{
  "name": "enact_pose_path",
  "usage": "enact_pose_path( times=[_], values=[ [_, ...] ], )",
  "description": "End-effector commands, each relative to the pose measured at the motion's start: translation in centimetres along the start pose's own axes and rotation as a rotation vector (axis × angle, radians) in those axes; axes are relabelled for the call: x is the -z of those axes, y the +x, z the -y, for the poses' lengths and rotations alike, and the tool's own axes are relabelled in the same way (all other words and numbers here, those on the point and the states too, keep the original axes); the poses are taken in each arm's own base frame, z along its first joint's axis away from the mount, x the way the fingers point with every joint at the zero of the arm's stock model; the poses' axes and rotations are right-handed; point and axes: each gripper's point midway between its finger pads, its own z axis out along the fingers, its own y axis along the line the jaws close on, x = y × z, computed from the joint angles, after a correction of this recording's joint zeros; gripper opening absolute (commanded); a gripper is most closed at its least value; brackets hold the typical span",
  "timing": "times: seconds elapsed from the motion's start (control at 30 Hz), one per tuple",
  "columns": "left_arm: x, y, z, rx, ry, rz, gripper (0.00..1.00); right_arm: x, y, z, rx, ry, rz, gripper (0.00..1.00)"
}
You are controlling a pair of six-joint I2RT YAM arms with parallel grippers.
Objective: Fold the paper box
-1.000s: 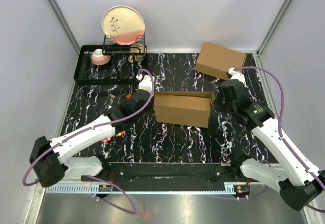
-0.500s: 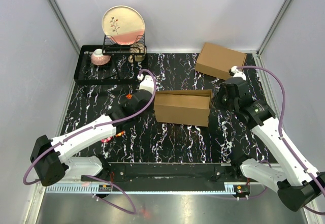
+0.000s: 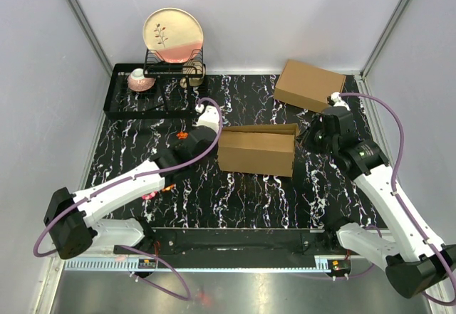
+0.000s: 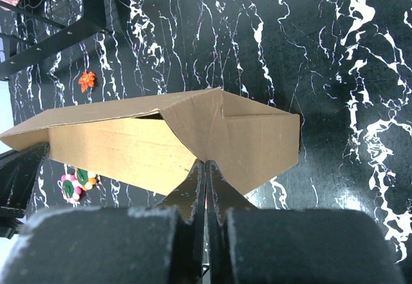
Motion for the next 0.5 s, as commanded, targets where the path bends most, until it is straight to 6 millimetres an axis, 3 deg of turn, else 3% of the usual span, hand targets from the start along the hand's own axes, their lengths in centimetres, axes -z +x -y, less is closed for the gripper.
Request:
enact_pose_path(
  times=[0.0, 0.47],
  values=[
    [-0.02, 2.05, -1.67, -0.114, -0.076, -0.083, 0.00, 0.72, -2.31, -1.33, -0.059, -0.068, 0.085, 0.00],
    [-0.21, 2.31, -1.51, -0.149, -0.092, -0.090, 0.00, 0.67, -2.77, -1.56, -0.095, -0.099, 0.075, 0.00]
  ],
)
